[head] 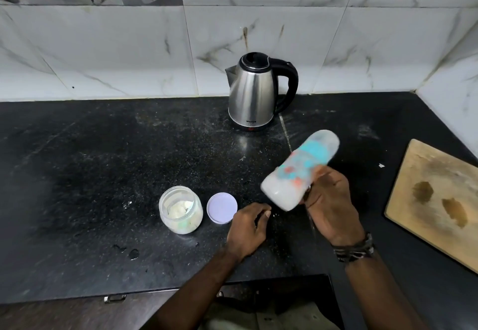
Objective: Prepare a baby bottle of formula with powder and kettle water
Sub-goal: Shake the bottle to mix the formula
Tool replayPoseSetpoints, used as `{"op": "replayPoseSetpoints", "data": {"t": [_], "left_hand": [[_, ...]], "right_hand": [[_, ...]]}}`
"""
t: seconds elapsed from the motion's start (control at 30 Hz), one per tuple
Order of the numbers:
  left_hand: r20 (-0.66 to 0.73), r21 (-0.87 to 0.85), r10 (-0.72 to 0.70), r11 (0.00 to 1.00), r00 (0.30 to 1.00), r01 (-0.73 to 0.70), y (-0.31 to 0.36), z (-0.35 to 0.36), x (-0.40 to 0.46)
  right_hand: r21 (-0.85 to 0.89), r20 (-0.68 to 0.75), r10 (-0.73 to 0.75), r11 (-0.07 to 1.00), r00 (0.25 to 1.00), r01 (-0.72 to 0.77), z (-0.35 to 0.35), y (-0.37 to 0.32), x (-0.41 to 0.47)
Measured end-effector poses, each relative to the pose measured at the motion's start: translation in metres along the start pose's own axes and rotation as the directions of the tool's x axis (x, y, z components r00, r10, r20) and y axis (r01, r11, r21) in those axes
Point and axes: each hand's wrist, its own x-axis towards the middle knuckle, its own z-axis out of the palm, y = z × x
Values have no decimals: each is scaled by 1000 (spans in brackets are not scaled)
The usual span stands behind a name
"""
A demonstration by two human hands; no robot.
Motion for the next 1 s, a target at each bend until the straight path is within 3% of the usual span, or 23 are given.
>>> {"op": "replayPoseSetpoints", "data": {"t": [0.07,0.1,0.2,0.23,0.27,0.37,0.4,0.5,0.53,0.57,0.67,0.7,0.83,0.87,0.97,1.0], "left_hand": [[11,-1,-6,1000,1000,6,-2,1,0],[13,-1,-7,1000,1000,7,-3,1,0],[1,2,-8,1000,1000,8,-2,1,-1],[0,5,-6,1000,1000,6,-2,0,-1],[7,5,-2,1000,1000,2,-3,0,-1],[17,0,-5,1000,1000,5,-4,1,0],[14,3,-4,1000,1000,4,-4,2,0],[4,1,-11,1000,1000,11,-2,1,0],[9,2,-15,1000,1000,15,-1,1,0],[15,1,-20,1000,1000,20,-1,0,1],[16,-2,-21,1000,1000,21,-2,1,1],[20,1,-20,1000,1000,20,-2,2,1],[32,3,-70,998,997,70,-8,3,-2],[31,5,-71,997,997,71,-9,3,-2],[8,-2,-24,1000,1000,24,-4,3,-1],[6,-4,-16,1000,1000,16,-4,3,0]], "right_hand": [[247,-27,44,968,999,-36,3,-4,-2],[233,-22,49,971,999,-42,2,-4,0],[-145,41,-1,989,999,7,1,4,1],[-170,62,-33,985,998,43,-1,5,0],[-117,50,-35,992,998,40,-1,4,0],[285,-13,18,959,1000,-14,0,-6,0],[264,-18,26,964,1000,-21,0,-8,1],[-151,66,-19,988,998,28,-3,-5,4],[-205,78,-40,977,996,55,-2,-5,2],[-190,78,-43,980,996,57,-4,-3,2],[139,45,-9,990,999,3,-1,-4,0],[161,33,4,987,999,-9,0,-3,1],[-225,58,-42,973,997,54,3,0,-2],[-215,65,-42,975,997,55,3,0,-2],[190,40,54,980,998,-61,4,-1,-2],[251,46,59,965,997,-69,3,0,-2]]}}
